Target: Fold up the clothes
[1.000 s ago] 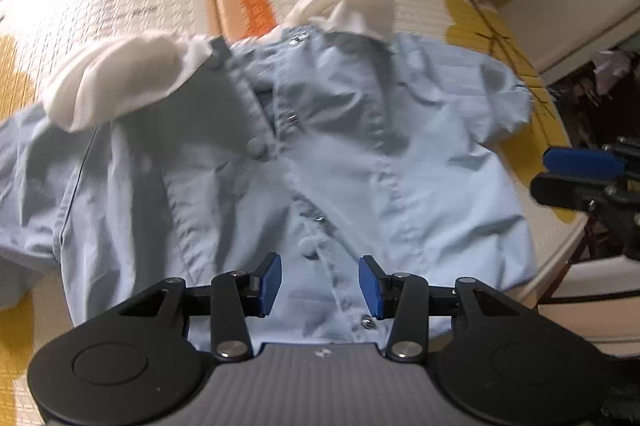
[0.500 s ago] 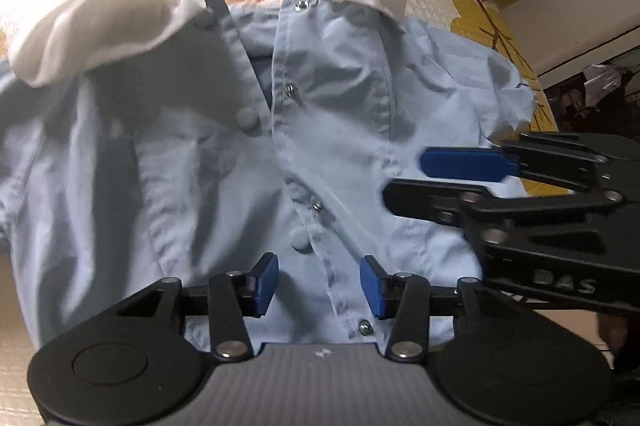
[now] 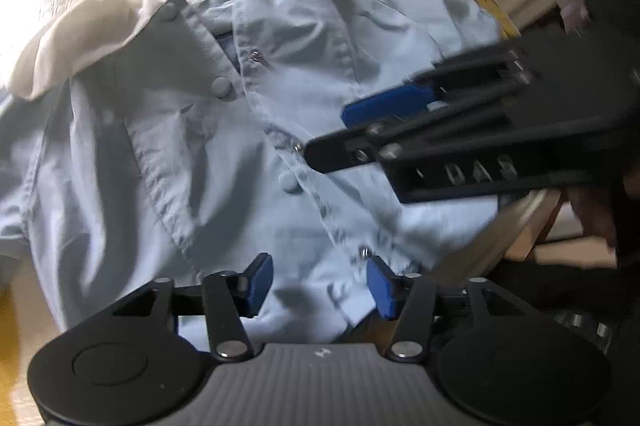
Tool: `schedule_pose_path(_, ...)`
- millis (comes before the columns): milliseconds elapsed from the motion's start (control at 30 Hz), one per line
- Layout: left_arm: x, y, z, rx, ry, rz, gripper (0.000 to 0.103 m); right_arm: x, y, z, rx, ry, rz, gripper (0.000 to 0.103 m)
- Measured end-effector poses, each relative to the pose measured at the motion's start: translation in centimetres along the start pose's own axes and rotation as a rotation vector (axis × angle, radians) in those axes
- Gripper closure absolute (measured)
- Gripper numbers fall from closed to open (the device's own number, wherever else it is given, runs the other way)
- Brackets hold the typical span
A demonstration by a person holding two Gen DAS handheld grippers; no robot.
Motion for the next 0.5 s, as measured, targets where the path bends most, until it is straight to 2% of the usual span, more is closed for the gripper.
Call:
schedule_pose_path(200, -0.2, -0.9, 1.0, 0.086, 0.022, -0.015, 0.041, 0.1, -0.9, -1.0, -0.017, 0.047, -0.034, 0.068)
schedule_pose_path(500, 0.4, -1.9, 1.8, 0.168, 0.060, -0.051, 0.038, -0.5, -2.2, -1.0, -0.013, 0.056, -0.054, 0.068)
Point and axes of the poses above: each gripper's, at about its wrist camera, not at the fingertips, and x roughly the way its jaws point, z to its right, y to its top, the point moved 5 cm from there along x, roughly the way its jaws point, and after that the axes turned 12 degrees about x, right-handed, at the moved point
